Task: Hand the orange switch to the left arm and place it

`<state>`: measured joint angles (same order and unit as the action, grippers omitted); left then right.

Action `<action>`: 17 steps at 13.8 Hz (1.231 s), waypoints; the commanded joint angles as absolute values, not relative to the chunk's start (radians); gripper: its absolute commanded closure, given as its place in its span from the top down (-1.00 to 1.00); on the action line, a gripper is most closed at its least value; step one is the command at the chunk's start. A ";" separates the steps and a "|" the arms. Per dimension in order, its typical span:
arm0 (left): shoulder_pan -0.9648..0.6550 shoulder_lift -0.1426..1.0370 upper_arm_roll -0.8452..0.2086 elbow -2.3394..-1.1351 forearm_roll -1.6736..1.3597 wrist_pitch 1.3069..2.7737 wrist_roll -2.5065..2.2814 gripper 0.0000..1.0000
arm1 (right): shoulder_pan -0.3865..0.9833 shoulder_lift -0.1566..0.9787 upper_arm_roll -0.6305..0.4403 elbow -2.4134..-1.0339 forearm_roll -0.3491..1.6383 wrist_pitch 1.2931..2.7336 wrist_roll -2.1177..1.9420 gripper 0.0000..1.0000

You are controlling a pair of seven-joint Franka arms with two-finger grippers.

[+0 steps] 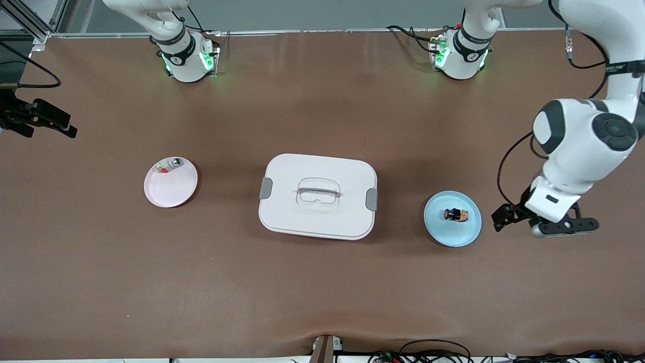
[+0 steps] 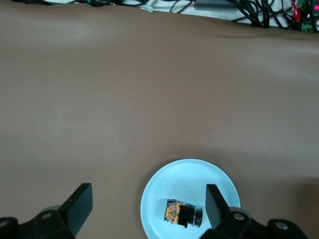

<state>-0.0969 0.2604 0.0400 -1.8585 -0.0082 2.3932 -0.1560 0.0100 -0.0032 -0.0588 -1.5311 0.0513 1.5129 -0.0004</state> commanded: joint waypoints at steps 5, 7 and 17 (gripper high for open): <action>-0.091 0.172 0.041 -1.737 -0.018 2.117 -0.132 1.00 | 0.015 -0.028 -0.057 -1.551 0.058 1.514 0.020 1.00; -0.091 0.170 0.041 -1.672 -0.018 2.034 -0.133 1.00 | 0.015 -0.028 -0.058 -1.551 0.058 1.514 0.020 1.00; 0.026 0.091 -0.082 -1.583 -0.006 1.806 -0.124 1.00 | 0.015 -0.028 -0.058 -1.542 0.014 1.513 -0.112 1.00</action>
